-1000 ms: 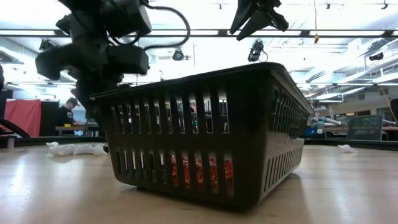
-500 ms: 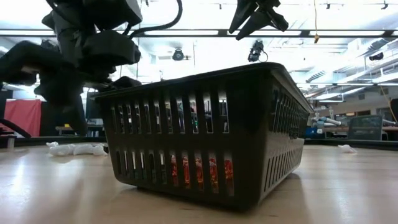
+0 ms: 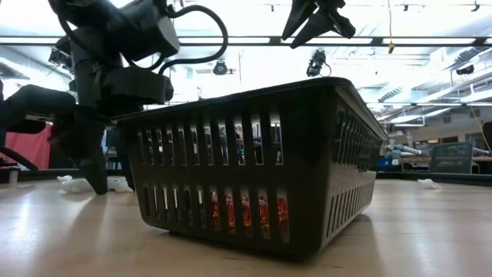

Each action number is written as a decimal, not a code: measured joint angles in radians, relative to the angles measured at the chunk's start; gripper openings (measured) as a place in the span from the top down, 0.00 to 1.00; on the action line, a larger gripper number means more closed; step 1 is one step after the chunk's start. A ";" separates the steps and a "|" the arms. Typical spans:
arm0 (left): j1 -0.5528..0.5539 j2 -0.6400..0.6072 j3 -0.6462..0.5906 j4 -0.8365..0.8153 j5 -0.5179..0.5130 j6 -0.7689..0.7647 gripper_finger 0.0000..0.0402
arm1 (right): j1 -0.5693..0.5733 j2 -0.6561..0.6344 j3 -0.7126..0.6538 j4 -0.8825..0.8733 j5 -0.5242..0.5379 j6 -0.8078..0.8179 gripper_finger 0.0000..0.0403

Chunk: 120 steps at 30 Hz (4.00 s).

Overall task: Sort Halloween decoration
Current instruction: Put the white ghost toy into the top left black basket

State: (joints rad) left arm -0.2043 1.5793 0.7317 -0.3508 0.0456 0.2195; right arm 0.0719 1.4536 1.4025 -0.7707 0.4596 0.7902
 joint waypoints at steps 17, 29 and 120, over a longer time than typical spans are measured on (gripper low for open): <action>0.000 0.002 0.001 0.004 0.027 -0.024 0.78 | 0.000 0.000 0.000 0.000 -0.005 0.000 0.69; 0.007 0.003 0.030 -0.025 0.027 -0.051 0.79 | 0.000 0.000 0.000 0.000 -0.005 0.000 0.69; 0.141 0.138 0.207 -0.219 0.097 -0.042 0.99 | 0.008 0.000 0.000 0.014 0.002 0.011 0.69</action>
State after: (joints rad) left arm -0.0638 1.7176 0.9391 -0.5695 0.1423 0.1776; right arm 0.0795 1.4536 1.4025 -0.7568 0.4612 0.8013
